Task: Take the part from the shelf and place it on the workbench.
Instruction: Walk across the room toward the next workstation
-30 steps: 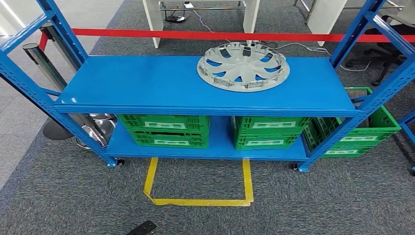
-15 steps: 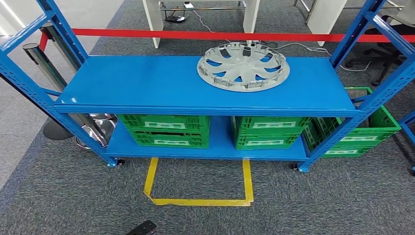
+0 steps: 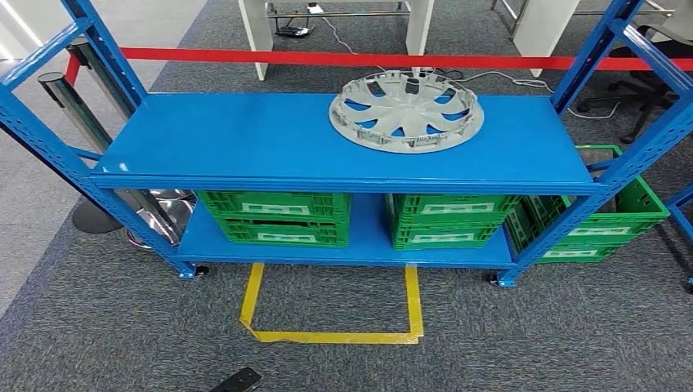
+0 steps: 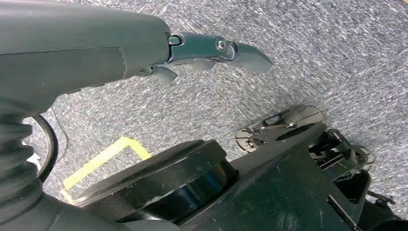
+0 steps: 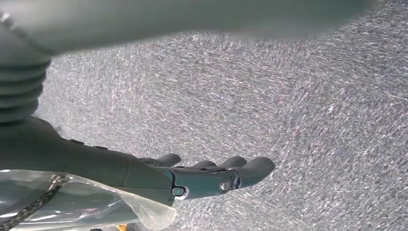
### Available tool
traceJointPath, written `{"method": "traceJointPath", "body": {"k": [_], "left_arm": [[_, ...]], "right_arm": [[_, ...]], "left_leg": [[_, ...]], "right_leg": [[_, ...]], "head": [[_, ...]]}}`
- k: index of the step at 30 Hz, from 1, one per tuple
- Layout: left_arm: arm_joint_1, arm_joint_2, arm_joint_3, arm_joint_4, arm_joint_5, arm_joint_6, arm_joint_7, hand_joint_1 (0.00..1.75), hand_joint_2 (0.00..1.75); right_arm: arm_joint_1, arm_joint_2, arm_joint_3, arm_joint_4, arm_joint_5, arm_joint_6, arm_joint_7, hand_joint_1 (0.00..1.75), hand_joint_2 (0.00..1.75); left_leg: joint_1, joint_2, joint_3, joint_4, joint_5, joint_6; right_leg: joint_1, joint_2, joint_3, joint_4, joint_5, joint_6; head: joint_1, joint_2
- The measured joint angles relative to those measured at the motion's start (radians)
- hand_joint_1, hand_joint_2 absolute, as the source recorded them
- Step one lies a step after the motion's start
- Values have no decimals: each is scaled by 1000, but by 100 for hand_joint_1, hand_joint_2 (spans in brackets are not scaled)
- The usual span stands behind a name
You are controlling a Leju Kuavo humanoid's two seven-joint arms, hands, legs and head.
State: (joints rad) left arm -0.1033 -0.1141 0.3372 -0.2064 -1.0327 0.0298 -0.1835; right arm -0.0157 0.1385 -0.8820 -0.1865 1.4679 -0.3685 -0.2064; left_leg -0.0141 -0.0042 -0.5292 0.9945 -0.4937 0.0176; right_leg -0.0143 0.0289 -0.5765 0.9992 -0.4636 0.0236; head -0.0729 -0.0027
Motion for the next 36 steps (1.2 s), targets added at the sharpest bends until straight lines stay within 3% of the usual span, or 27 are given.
{"method": "traceJointPath", "body": {"k": [5,7,9,11,12,13,14,16,18,21,23,26,27,28,30,32,34,36], "left_arm": [[0,0,0,0,0,0,0,0,175],[0,0,0,0,0,0,0,0,175],[1,-1,0,0,0,0,0,0,175],[5,-2,0,0,0,-1,1,0,175],[7,-2,1,0,0,-1,1,0,175],[9,-2,1,0,0,-1,1,0,175],[10,-2,1,0,0,-1,1,0,175],[9,-2,1,0,0,-1,1,0,175],[6,-2,3,0,0,-1,1,0,175],[6,-2,6,0,0,-1,1,0,175],[6,-2,8,0,0,-1,1,0,175],[2,-2,10,0,3,-2,1,0,175],[2,-2,10,0,5,-2,1,0,175],[1,-2,11,0,6,-2,1,0,175],[2,-2,12,0,6,-2,1,0,175],[3,-1,12,0,6,-2,2,0,175],[2,0,12,0,6,-2,3,0,175],[5,0,12,0,6,-2,3,0,175]], "right_arm": [[0,0,0,0,0,0,0,0,175],[0,0,1,0,0,-1,0,0,175],[0,0,2,0,1,-4,2,0,175],[0,0,2,0,1,-6,4,0,175],[1,0,2,0,1,-6,4,0,175],[1,0,2,0,1,-6,5,0,175],[2,0,2,0,1,-6,6,0,175],[1,0,2,0,1,-6,6,0,175],[0,0,3,0,2,-6,6,0,175],[1,0,3,0,2,-7,7,0,175],[2,0,3,0,5,-8,8,0,175],[3,-1,3,0,6,-12,11,0,175],[3,-1,3,0,6,-14,13,0,175],[2,-1,3,0,5,-16,14,0,175],[1,-1,3,0,3,-17,14,0,175],[1,1,3,0,2,-17,14,0,175],[1,3,3,0,1,-17,14,0,175],[0,3,3,0,1,-18,14,0,175]], "left_leg": [[-2,0,0,1,-1,1],[-3,0,2,-3,3,9],[1,1,5,-17,15,24],[5,0,6,-25,22,31],[6,-1,5,-25,22,30],[7,-5,6,-24,21,28],[9,-10,6,-22,20,25],[11,-22,4,-13,14,12],[10,-34,-3,-1,10,-2],[14,-48,-10,6,10,-19],[16,-37,-28,47,-19,-29],[19,-11,-114,238,-114,-39],[20,-9,-134,286,-129,-40],[20,-7,-136,296,-123,-39],[17,2,-85,201,-62,-28],[7,39,-19,63,-11,-8],[-3,63,2,6,-4,4],[-1,50,0,-4,1,7]], "right_leg": [[-1,0,0,0,0,1],[-4,0,-1,0,0,7],[-6,-10,-42,88,-55,18],[-6,-20,-109,240,-132,25],[-7,-21,-125,279,-142,27],[-8,-21,-123,280,-132,28],[-9,-20,-99,238,-105,30],[-14,0,-20,94,-49,32],[-15,18,28,12,-34,25],[-11,4,32,9,-37,2],[-12,-13,34,6,-37,-12],[-8,-44,33,6,-39,-24],[-6,-54,33,6,-40,-26],[-4,-62,33,6,-40,-26],[0,-77,37,6,-41,-27],[4,-89,38,7,-43,-24],[7,-103,36,6,-42,-16],[7,-115,35,5,-43,-6]], "head": [[0,0],[0,0],[3,0],[6,0],[5,0],[6,0],[6,0],[7,0],[6,0],[5,0],[2,0],[-3,0],[-3,0],[-3,0],[-3,0],[-3,0],[-3,0],[-4,0]]}}
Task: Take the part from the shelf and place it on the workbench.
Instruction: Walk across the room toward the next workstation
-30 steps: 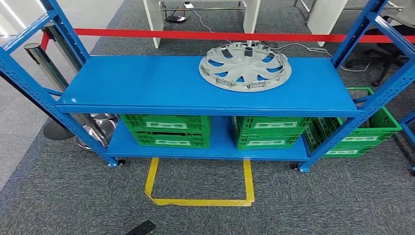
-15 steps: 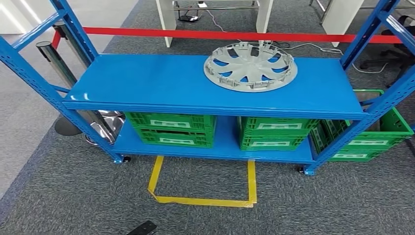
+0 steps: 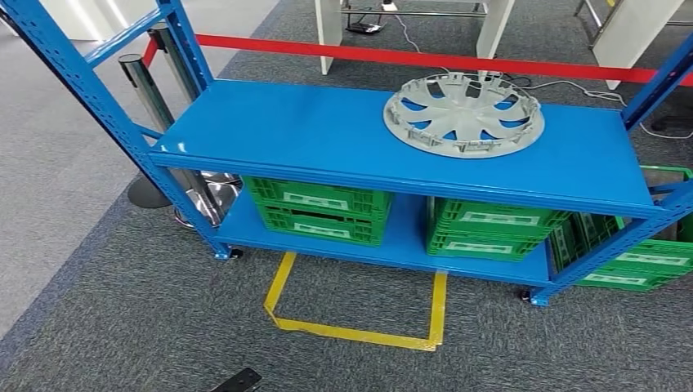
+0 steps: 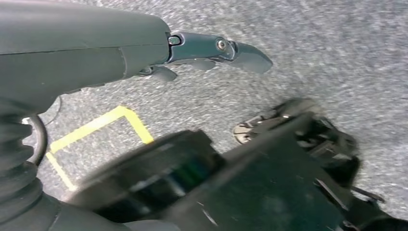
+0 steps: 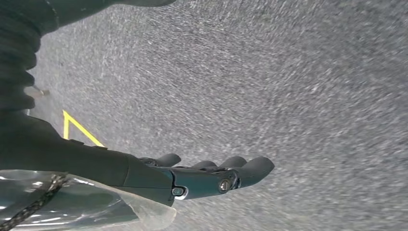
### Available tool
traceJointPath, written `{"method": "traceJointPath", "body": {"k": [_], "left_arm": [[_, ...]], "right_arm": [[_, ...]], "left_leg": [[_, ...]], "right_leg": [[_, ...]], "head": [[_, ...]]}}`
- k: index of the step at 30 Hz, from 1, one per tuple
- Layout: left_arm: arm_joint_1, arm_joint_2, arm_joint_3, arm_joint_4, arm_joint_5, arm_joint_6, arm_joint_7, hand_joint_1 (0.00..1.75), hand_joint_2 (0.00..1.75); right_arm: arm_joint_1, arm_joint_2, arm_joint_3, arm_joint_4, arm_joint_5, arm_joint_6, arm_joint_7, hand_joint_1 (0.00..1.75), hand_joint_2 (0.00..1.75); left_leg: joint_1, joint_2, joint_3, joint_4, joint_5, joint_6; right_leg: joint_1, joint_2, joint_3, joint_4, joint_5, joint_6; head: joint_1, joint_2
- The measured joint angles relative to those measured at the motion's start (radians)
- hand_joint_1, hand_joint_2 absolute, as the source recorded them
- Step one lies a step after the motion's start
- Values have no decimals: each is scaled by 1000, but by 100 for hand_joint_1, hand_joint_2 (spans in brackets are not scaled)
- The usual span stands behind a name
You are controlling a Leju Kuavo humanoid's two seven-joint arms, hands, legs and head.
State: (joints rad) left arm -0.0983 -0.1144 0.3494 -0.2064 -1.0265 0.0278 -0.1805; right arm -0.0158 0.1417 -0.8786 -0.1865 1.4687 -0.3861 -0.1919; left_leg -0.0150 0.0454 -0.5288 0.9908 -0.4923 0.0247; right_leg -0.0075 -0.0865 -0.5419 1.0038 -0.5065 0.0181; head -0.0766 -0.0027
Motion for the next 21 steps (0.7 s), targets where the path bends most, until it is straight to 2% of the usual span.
{"method": "traceJointPath", "body": {"k": [2,3,4,5,6,7,8,10,11,12,13,14,17,21], "left_arm": [[3,-1,0,0,0,1,0,0,175],[3,-2,0,0,0,1,0,0,175],[1,-3,1,0,0,1,0,0,175],[1,-4,1,0,0,1,0,0,175],[1,-5,1,0,0,0,0,0,175],[2,-6,1,0,0,0,0,0,175],[4,-6,1,0,0,0,0,0,175],[4,-6,1,0,0,0,0,0,175],[4,-7,1,0,0,-1,0,0,175],[3,-7,1,0,0,-2,-1,0,175],[3,-6,1,0,0,-3,-1,0,175],[2,-5,1,0,0,-4,-2,0,175],[1,-5,1,0,-2,-5,-2,0,175],[0,-5,1,0,-3,-7,-2,0,175]], "right_arm": [[-1,-2,0,0,0,0,0,0,175],[-1,-2,0,0,0,-1,0,0,175],[0,-3,0,0,0,-1,0,0,131],[1,-3,0,0,1,0,0,0,87],[3,-4,0,0,1,0,0,0,44],[3,-4,0,0,1,-1,0,0,0],[3,-5,0,0,0,-2,1,0,44],[2,-6,0,0,-2,-4,5,0,131],[1,-6,0,0,-2,-4,9,0,175],[-1,-6,0,0,-2,-3,14,0,175],[-1,-6,0,0,-1,-1,19,0,175],[-1,-6,0,0,-1,0,24,0,131],[2,-6,0,0,-1,3,35,0,0],[-1,-6,0,0,-3,6,35,0,0]], "left_leg": [[7,-16,4,-14,10,7],[10,-24,6,-19,15,10],[10,-32,5,-20,16,12],[10,-39,4,-20,17,13],[10,-46,3,-19,16,13],[11,-52,4,-18,16,13],[12,-57,6,-17,14,11],[14,-66,9,-11,8,4],[13,-69,8,-3,2,-2],[11,-70,6,4,-3,-8],[9,-71,3,9,-7,-8],[6,-72,0,13,-8,-3],[5,-72,1,10,-6,15],[6,-71,4,4,-4,16]], "right_leg": [[-2,25,-14,29,-24,9],[-3,46,-35,73,-50,13],[-4,66,-63,135,-81,16],[-5,77,-97,204,-109,19],[-6,81,-125,258,-125,21],[-6,83,-139,280,-121,24],[-7,84,-134,263,-98,25],[-11,86,-80,138,-25,29],[-12,90,-49,75,-2,27],[-14,93,-27,33,9,24],[-15,96,-17,13,9,21],[-15,97,-13,9,8,17],[-13,97,-15,10,8,13],[-8,97,-14,10,4,4]], "head": [[2,0],[4,0],[6,0],[7,0],[7,0],[7,0],[7,0],[7,0],[8,0],[8,0],[7,0],[6,0],[3,0],[3,0]]}}
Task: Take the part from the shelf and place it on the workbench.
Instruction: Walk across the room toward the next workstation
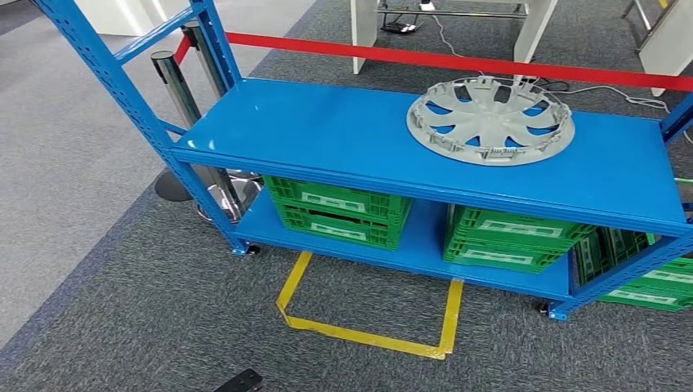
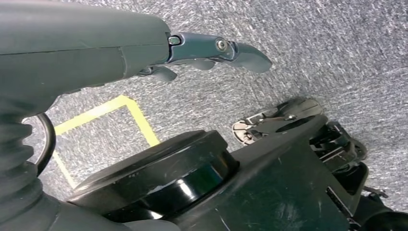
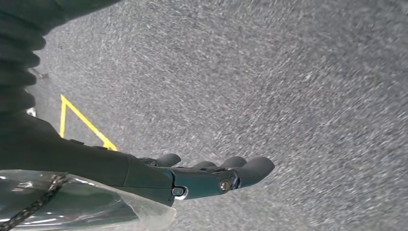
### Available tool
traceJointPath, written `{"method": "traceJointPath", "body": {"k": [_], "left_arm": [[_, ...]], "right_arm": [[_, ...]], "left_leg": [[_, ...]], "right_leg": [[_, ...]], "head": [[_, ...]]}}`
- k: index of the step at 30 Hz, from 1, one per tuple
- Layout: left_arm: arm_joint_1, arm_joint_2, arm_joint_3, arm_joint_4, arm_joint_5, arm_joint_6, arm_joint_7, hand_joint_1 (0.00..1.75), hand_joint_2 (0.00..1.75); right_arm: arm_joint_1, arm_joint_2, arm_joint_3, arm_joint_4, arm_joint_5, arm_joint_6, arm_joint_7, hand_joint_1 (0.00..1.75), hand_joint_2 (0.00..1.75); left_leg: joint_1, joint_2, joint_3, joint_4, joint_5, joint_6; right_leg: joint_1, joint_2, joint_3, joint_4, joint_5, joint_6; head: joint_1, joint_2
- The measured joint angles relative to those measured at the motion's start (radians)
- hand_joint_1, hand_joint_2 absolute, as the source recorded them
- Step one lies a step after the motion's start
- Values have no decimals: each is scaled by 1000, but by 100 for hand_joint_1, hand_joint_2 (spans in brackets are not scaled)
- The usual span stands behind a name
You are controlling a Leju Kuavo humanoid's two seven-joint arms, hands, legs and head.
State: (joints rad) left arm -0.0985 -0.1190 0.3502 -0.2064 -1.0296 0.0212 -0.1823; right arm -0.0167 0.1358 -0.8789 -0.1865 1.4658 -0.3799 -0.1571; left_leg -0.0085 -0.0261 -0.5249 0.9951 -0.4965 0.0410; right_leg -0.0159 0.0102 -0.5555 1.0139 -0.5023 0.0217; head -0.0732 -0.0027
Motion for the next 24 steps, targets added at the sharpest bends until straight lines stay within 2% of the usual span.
{"method": "traceJointPath", "body": {"k": [2,3,6,8,12,17,21,24], "left_arm": [[0,0,0,0,0,-1,0,0,175],[0,0,0,0,0,-1,0,0,175],[0,0,0,0,0,-1,0,0,175],[1,0,0,0,0,-1,0,0,175],[1,0,0,0,0,-1,0,0,175],[1,1,0,0,0,-1,0,0,175],[1,2,0,0,0,-3,0,0,175],[0,2,0,0,0,-4,0,0,175]], "right_arm": [[0,0,0,0,1,1,-5,0,0],[1,0,0,0,1,1,-8,0,0],[1,0,0,0,-4,1,-14,0,0],[1,0,-1,0,-13,3,-18,0,0],[1,0,-3,0,-20,7,-21,0,0],[0,0,-4,0,-28,12,-21,0,0],[0,0,-4,0,-30,13,-22,0,0],[0,0,-4,0,-30,14,-23,0,0]], "left_leg": [[1,0,1,-2,1,-3],[1,0,1,-3,1,-7],[4,0,1,-6,0,-33],[5,0,1,-6,0,-39],[3,0,1,-4,-1,-39],[-2,0,0,4,-5,-34],[-5,0,-6,12,-9,-25],[-4,3,-3,3,-1,-13]], "right_leg": [[1,0,0,0,-1,-2],[2,-1,0,1,-1,-2],[3,-1,0,1,-2,-4],[3,-1,1,2,-2,-5],[1,-1,2,1,-2,-4],[-4,-1,2,-1,0,1],[-7,-1,3,-1,1,9],[-8,1,3,-6,3,21]], "head": [[0,0],[0,0],[0,0],[1,0],[1,0],[0,0],[0,0],[1,0]]}}
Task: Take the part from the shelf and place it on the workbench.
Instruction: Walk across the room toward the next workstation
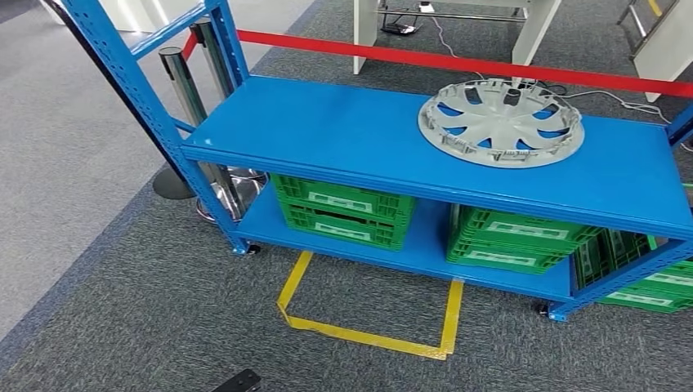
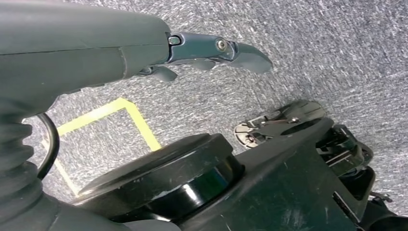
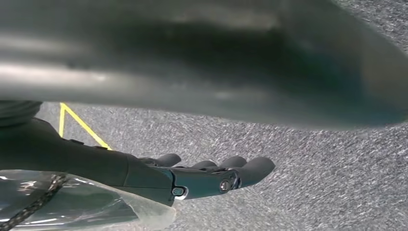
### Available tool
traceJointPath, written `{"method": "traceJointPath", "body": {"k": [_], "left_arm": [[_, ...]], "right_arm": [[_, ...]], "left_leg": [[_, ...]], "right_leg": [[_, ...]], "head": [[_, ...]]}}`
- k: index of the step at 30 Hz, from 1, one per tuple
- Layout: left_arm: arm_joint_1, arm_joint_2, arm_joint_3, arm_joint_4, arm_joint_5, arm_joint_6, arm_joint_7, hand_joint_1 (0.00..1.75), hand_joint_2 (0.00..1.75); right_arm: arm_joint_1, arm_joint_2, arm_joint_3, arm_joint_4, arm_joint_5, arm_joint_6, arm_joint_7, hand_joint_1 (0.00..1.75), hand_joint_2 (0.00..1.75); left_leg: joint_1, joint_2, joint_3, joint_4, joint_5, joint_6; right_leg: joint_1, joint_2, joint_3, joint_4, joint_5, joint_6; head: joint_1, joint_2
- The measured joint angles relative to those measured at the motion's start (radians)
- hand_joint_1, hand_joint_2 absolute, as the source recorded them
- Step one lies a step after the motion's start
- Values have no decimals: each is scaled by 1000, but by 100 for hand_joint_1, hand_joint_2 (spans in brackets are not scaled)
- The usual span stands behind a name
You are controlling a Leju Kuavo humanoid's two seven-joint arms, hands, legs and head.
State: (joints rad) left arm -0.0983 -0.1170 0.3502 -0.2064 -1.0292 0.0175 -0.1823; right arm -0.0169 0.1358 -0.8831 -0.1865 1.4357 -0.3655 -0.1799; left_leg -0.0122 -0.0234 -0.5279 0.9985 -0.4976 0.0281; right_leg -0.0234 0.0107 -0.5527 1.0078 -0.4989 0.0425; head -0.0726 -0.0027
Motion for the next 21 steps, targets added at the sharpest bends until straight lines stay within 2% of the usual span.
{"method": "traceJointPath", "body": {"k": [2,3,5,6,7,8,9,10,11,12,13,15,17,18,20,21], "left_arm": [[-1,-1,0,0,0,0,0,0,175],[-1,-2,0,0,0,0,-1,0,175],[0,-3,0,0,0,0,-1,0,175],[1,-3,0,0,0,0,-1,0,175],[1,-4,0,0,0,0,-1,0,175],[1,-4,0,0,0,0,-1,0,175],[1,-5,0,0,0,-1,-1,0,175],[1,-5,0,0,0,-1,-1,0,175],[0,-4,1,0,0,-2,-1,0,175],[0,-4,1,0,0,-2,-1,0,175],[-1,-3,1,0,0,-3,-1,0,175],[-2,-3,1,0,0,-3,-1,0,175],[-4,-3,1,0,0,-3,-1,0,175],[-4,-3,1,0,0,-3,-1,0,175],[-4,-3,1,0,1,-3,-1,0,175],[-3,-3,1,0,1,-3,-1,0,175]], "right_arm": [[-1,-1,0,0,-2,1,-2,0,0],[-1,-1,0,0,-3,1,-2,0,0],[0,-1,0,0,-5,1,-6,0,0],[1,-1,-1,0,-5,1,-8,0,0],[2,-2,-1,0,-6,1,-10,0,0],[2,-2,-2,0,-6,1,-10,0,0],[2,-4,-3,0,-7,2,-10,0,0],[0,-4,-5,0,-7,3,-11,0,0],[-3,-5,-6,0,-7,5,-11,0,0],[-5,-5,-7,0,-6,7,-11,0,0],[-6,-5,-7,0,-5,8,-11,0,0],[-4,-5,-7,0,-4,8,-12,0,0],[-3,-5,-8,0,-4,8,-12,0,0],[-4,-5,-8,0,-4,8,-12,0,0],[-6,-5,-9,0,-4,8,-12,0,0],[-6,-5,-9,0,-4,8,-12,0,0]], "left_leg": [[6,7,7,-19,12,10],[8,12,10,-25,15,13],[8,22,10,-26,15,17],[8,28,10,-26,13,16],[8,34,12,-25,11,15],[9,40,14,-24,8,12],[11,46,17,-21,4,7],[10,52,19,-16,-2,1],[8,57,19,-10,-8,-6],[6,63,19,-4,-13,-12],[3,68,19,-1,-16,-16],[4,76,20,3,-20,-22],[8,61,7,40,-50,-32],[10,50,-15,90,-79,-37],[13,37,-79,231,-144,-42],[14,36,-105,286,-160,-43]], "right_leg": [[2,-1,-20,36,-25,5],[2,-2,-45,84,-52,6],[2,-3,-111,216,-107,10],[2,-4,-136,261,-117,12],[2,-5,-144,272,-109,13],[1,-10,-130,240,-81,14],[1,-20,-99,174,-42,15],[3,-38,-64,105,-16,15],[4,-49,-35,50,2,10],[6,-57,-20,20,7,3],[8,-57,-16,13,2,-5],[7,-41,-18,14,5,-20],[5,-28,-19,13,6,-32],[3,-21,-19,13,7,-38],[4,-4,-21,13,7,-44],[4,6,-21,13,7,-45]], "head": [[3,0],[5,0],[6,0],[6,0],[6,0],[6,0],[6,0],[7,0],[8,0],[7,0],[5,0],[0,0],[-1,0],[-3,0],[-4,0],[-4,0]]}}
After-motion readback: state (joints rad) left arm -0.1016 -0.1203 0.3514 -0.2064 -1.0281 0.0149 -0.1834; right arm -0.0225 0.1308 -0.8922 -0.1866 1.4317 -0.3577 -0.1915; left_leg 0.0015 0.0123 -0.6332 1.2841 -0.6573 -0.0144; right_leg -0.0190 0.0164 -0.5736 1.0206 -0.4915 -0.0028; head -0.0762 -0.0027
